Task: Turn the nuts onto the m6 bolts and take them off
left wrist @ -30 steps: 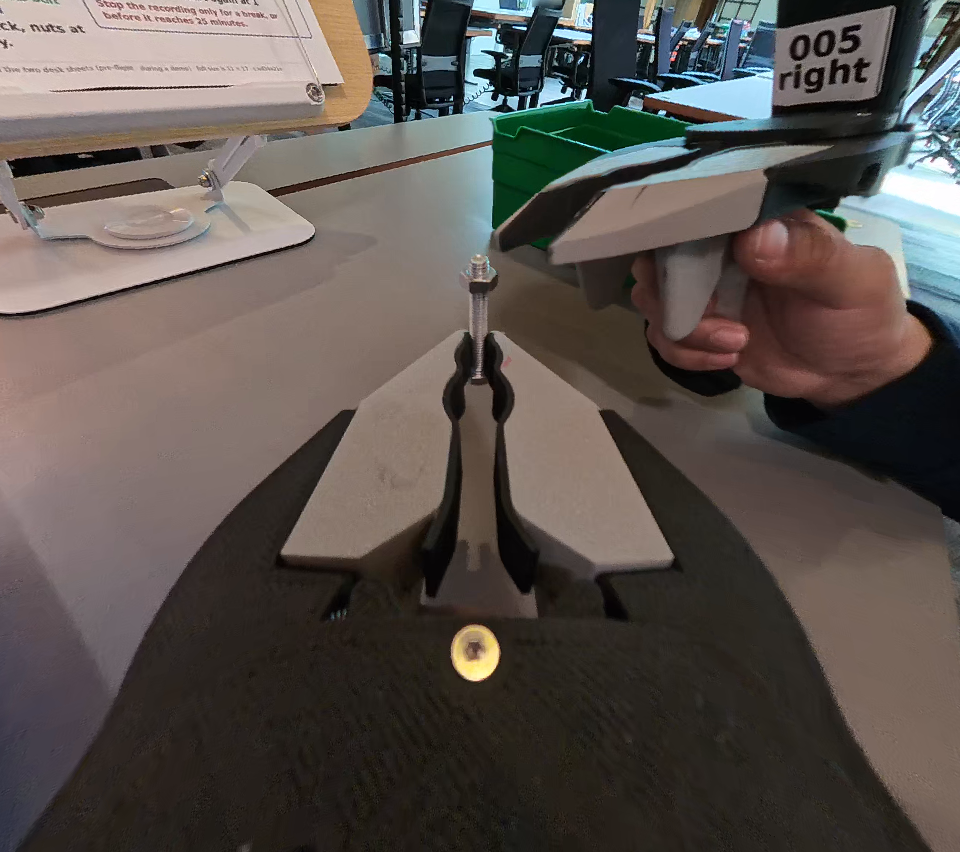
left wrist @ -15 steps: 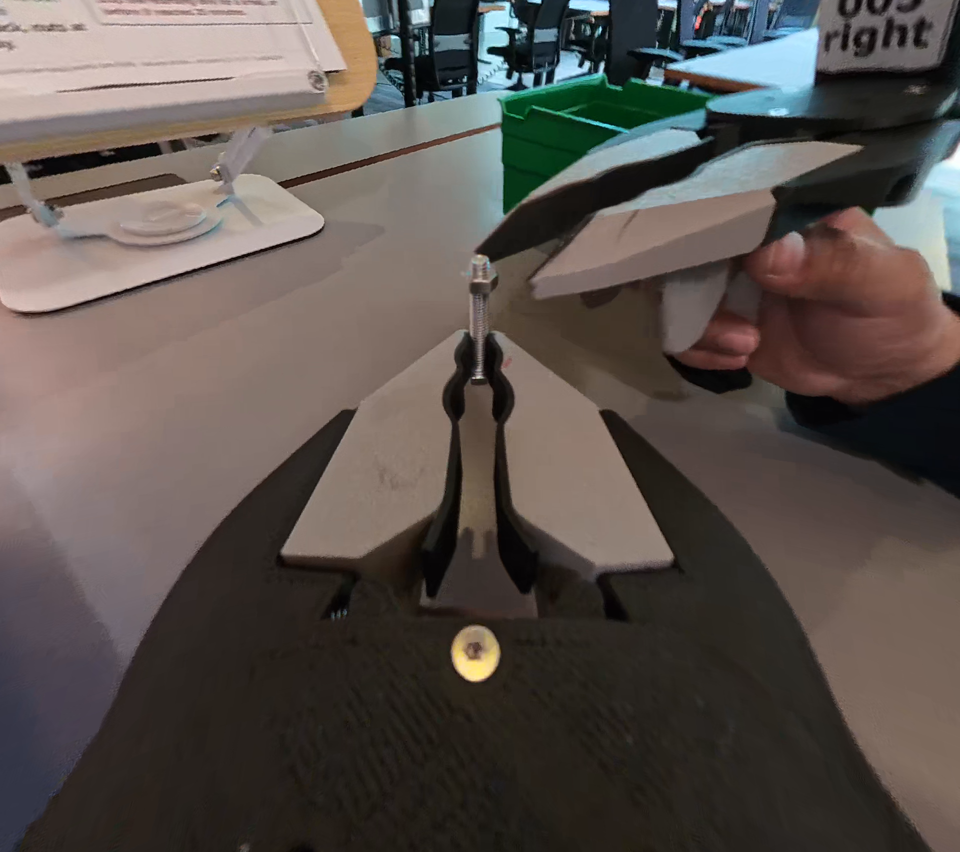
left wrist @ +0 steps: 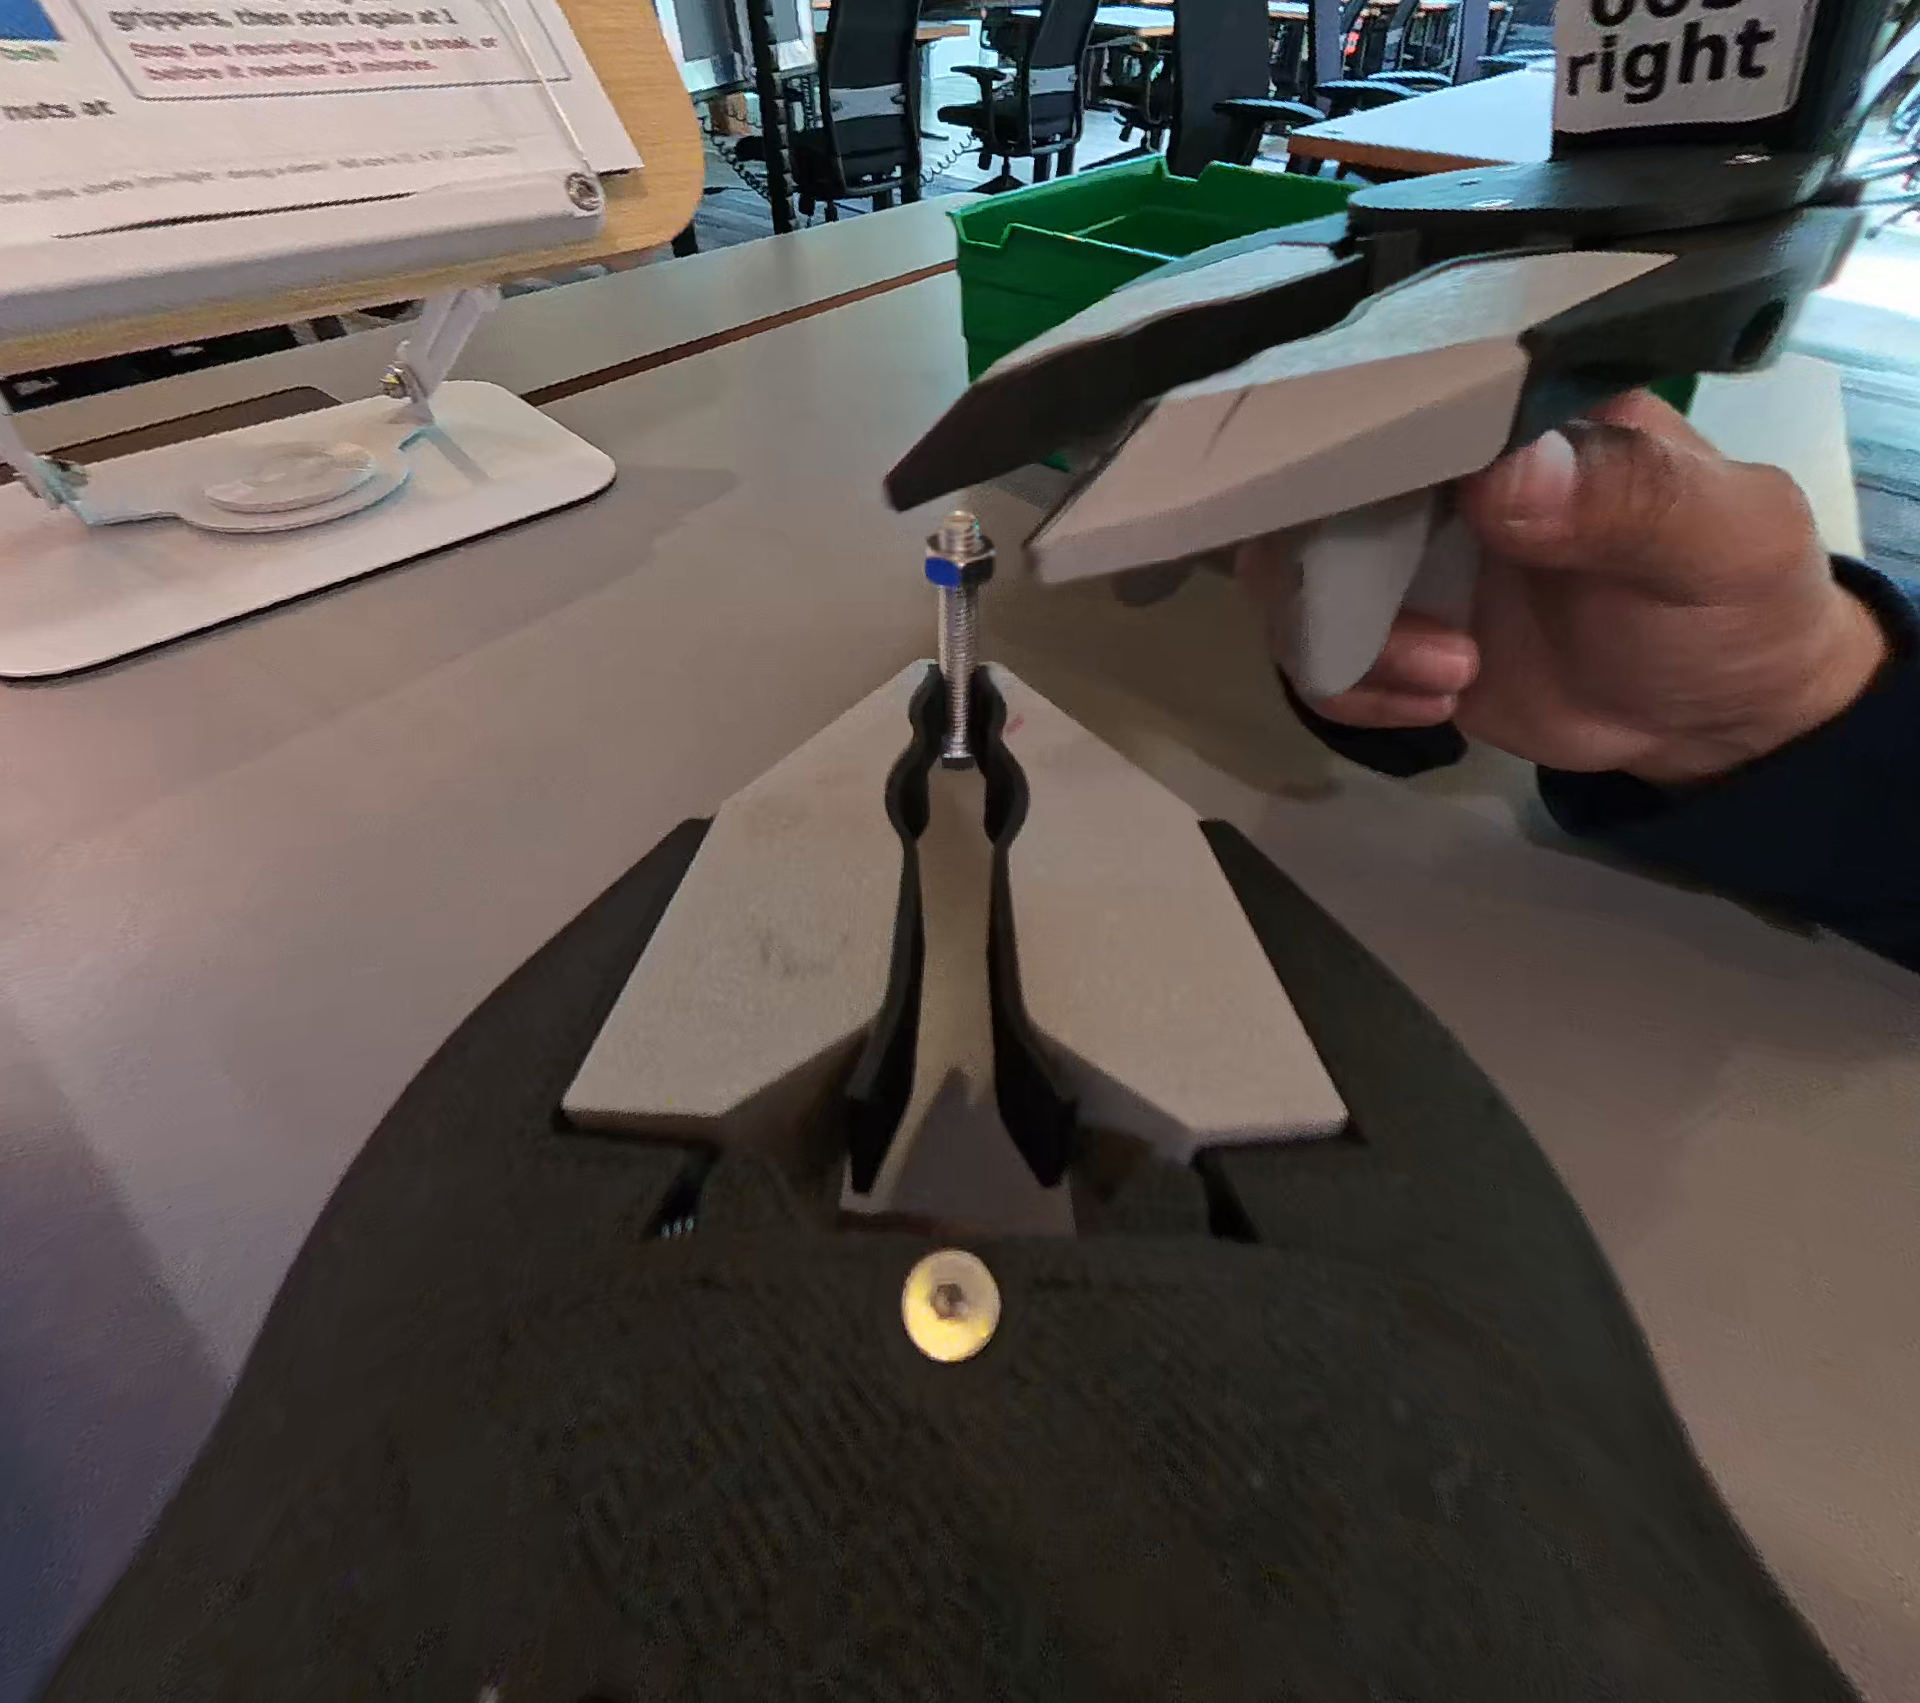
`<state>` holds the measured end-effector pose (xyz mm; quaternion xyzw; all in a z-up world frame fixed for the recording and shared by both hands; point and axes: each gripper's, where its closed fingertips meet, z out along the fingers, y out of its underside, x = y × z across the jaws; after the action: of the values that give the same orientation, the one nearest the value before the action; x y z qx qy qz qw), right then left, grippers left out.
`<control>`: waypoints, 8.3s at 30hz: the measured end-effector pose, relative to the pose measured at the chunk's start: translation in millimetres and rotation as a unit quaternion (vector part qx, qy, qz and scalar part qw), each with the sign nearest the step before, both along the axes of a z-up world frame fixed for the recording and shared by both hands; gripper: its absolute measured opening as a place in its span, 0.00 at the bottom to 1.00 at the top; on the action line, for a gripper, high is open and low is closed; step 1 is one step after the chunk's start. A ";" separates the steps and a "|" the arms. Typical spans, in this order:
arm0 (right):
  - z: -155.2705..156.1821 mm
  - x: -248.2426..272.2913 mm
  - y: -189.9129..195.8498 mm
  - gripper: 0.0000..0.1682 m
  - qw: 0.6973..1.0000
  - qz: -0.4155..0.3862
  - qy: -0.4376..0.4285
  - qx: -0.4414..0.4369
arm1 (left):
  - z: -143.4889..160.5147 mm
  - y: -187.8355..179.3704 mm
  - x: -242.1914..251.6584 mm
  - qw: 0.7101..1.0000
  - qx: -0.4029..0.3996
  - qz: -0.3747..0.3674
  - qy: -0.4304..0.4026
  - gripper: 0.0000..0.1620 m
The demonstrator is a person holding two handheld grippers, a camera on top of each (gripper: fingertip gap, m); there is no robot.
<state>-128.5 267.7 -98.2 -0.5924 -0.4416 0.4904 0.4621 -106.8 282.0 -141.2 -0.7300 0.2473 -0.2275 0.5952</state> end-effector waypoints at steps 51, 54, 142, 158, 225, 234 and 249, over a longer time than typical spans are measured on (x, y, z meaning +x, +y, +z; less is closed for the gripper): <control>-9.0 -2.8 -10.5 0.15 0.999 0.025 -0.023 0.000 | -0.7 -1.3 0.1 1.000 0.001 -0.001 0.009 0.01; -9.3 -13.7 -27.0 0.19 0.998 0.064 -0.016 -0.003 | 4.2 -12.7 18.3 0.999 0.018 -0.048 0.008 0.01; -6.4 -4.5 -6.6 0.17 0.999 -0.005 -0.025 0.043 | -2.6 3.2 -6.1 1.000 -0.003 0.024 0.010 0.01; -8.0 -3.6 -2.1 0.14 0.997 -0.029 -0.037 0.061 | -5.8 4.9 -8.1 0.999 -0.010 0.031 0.015 0.01; -18.2 -10.1 -5.8 0.03 0.995 -0.022 -0.062 0.070 | -6.0 -9.3 16.8 0.999 0.011 -0.028 0.044 0.01; -5.2 -1.6 4.4 0.02 0.993 -0.061 -0.043 0.091 | -8.6 -2.9 7.2 0.999 -0.007 -0.005 0.032 0.01; 54.3 62.1 -21.7 0.02 0.984 -0.121 -0.027 0.128 | -11.1 8.8 -15.3 0.998 -0.034 0.048 0.011 0.01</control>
<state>-66.4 246.0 -43.9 -0.5899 -0.4383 0.3543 0.5783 -122.2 290.8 -152.3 -0.7630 0.2102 -0.1989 0.5780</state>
